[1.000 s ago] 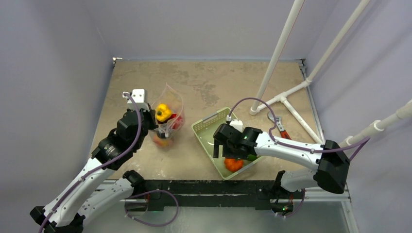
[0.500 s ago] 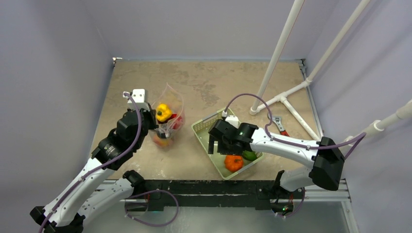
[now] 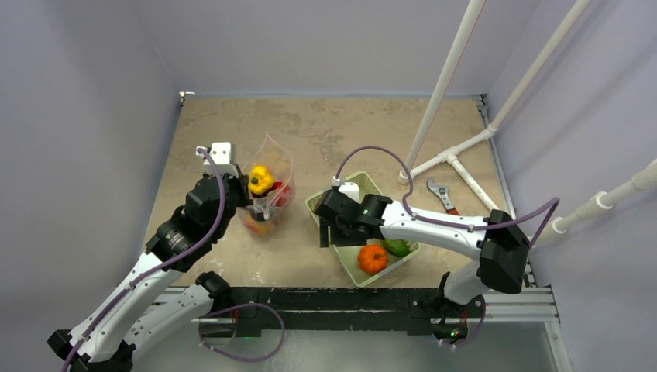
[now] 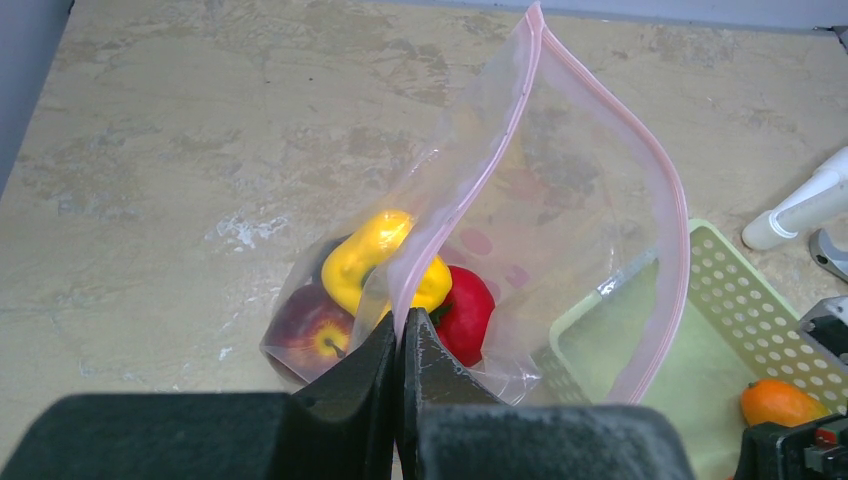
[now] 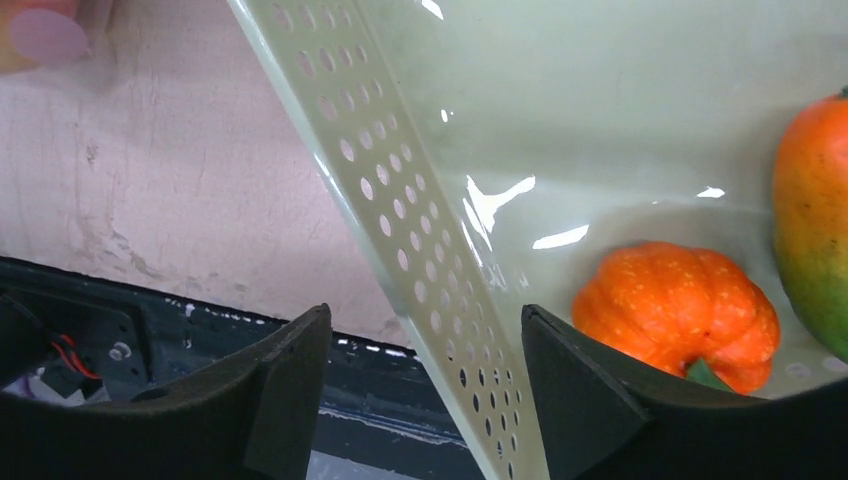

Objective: Place the food in the zip-top bag and seal the zipper
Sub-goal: Move the bin to the center of the board.

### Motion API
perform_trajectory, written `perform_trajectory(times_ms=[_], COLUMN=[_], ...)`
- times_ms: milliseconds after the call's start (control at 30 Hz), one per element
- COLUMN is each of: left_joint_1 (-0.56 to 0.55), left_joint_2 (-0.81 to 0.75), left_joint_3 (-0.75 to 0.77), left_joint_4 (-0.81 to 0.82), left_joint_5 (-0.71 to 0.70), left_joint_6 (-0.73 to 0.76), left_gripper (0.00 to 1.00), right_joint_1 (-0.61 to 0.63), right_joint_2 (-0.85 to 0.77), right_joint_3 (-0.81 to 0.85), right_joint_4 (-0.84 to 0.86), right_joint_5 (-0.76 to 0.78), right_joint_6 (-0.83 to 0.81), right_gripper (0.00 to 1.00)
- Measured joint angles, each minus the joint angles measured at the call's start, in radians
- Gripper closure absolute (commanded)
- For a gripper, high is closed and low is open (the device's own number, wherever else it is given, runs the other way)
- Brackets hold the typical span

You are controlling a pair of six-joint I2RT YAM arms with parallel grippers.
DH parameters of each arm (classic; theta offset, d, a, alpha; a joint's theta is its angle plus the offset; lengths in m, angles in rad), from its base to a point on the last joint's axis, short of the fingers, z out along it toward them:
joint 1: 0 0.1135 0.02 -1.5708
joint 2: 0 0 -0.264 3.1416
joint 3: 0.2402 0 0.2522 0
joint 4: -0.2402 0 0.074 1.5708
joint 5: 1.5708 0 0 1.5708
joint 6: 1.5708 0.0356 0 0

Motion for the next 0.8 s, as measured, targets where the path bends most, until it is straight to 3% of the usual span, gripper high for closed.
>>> perform_trajectory(times_ms=[167,300,533,800], left_joint_1=[0.000,0.000,0.000,0.000], left_joint_2=[0.000,0.000,0.001,0.003], left_joint_3=[0.000,0.000,0.000,0.000], left_joint_4=[0.000,0.000,0.000,0.000], left_joint_5=[0.000,0.000,0.000,0.000], left_joint_6=[0.000,0.000,0.000,0.000], left_gripper=[1.00,1.00,1.00,1.00], right_joint_1=[0.011,0.011,0.013,0.010], right_joint_2=[0.068,0.115,0.166,0.242], right_joint_3=[0.024,0.049,0.097,0.188], right_joint_4=[0.013,0.018,0.022,0.008], right_joint_5=[0.001,0.011,0.043,0.091], right_joint_6=[-0.021,-0.027,-0.029,-0.021], right_gripper=[0.55,0.67,1.00,1.00])
